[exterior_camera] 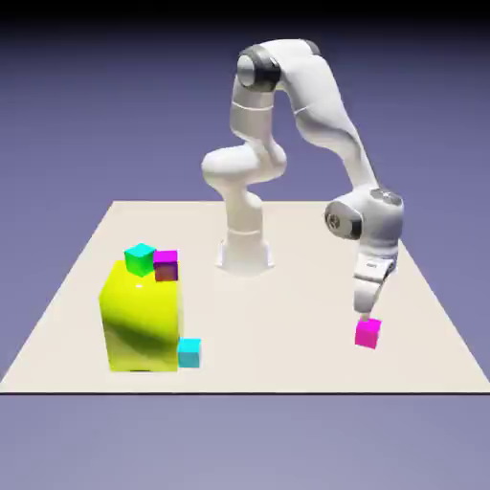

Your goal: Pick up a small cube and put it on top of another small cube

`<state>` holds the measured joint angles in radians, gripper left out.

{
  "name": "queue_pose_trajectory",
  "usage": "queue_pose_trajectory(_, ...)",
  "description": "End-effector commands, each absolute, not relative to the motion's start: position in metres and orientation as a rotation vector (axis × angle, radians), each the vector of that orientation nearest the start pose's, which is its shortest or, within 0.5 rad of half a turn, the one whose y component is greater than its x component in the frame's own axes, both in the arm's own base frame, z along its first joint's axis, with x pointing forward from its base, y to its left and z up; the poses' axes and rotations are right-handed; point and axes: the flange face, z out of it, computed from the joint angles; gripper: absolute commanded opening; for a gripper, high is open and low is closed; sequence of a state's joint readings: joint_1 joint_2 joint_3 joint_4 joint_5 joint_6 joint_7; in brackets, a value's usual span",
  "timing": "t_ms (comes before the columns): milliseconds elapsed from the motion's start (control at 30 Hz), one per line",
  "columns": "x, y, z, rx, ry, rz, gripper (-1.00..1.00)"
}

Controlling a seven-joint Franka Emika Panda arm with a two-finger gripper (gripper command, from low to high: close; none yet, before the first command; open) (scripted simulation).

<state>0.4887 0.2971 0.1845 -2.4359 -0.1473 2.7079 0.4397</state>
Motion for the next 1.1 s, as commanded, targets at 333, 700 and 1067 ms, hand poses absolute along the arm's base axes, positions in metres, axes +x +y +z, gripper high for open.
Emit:
queue_pose_trajectory(333,0.374,0.310,0.181,-3.105,-0.565,0.017,-1.00)
queue_pose_trajectory(700,0.486,0.003,0.350,-3.142,0.763,-0.026,-1.00)
queue_pose_trajectory(1067,0.380,-0.238,0.429,-2.644,1.704,0.029,-1.00)
